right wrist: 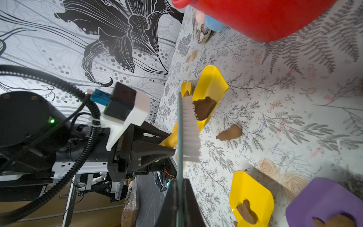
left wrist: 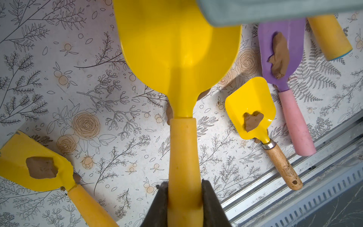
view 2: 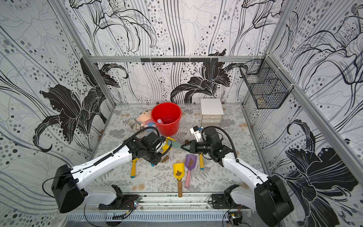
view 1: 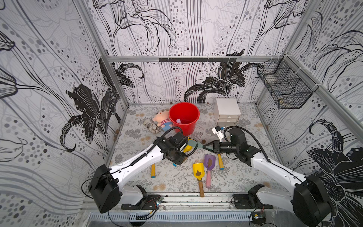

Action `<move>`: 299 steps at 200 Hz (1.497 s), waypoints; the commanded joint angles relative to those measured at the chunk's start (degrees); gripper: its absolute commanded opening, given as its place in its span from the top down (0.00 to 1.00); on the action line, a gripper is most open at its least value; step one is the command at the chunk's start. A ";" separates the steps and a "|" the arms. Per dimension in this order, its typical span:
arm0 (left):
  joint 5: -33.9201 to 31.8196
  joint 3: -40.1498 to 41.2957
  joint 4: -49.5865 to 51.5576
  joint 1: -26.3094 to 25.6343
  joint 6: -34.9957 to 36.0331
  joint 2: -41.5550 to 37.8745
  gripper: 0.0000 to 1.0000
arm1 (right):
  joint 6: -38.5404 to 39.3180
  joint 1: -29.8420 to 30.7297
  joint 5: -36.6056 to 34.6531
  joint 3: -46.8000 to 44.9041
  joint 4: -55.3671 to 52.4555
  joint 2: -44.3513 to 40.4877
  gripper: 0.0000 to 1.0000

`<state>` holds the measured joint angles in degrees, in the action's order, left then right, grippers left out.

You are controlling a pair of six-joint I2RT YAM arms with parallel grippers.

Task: Brush the soil off the hand trowel and place it into the bucket
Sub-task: Brush off the soil from the hand trowel.

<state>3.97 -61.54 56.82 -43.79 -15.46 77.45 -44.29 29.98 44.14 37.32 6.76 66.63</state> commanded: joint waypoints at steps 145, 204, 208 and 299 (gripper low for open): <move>-0.11 1.06 -1.86 0.05 -1.27 0.26 1.00 | -0.27 -1.45 -0.86 -0.91 -0.16 -1.09 1.00; 1.04 0.81 -1.71 0.06 -1.32 -0.02 1.00 | -0.69 3.07 -0.57 2.05 5.61 9.27 1.00; 1.00 0.85 -1.71 0.06 -1.36 -0.02 1.00 | 0.09 2.99 -0.55 2.60 4.75 9.58 1.00; 0.47 0.84 -1.96 0.40 -1.36 0.51 1.00 | -0.21 -2.14 -0.15 0.45 1.98 2.67 1.00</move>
<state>4.43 -60.25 56.55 -43.81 -16.51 77.84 -42.96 25.23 44.42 39.55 7.55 70.41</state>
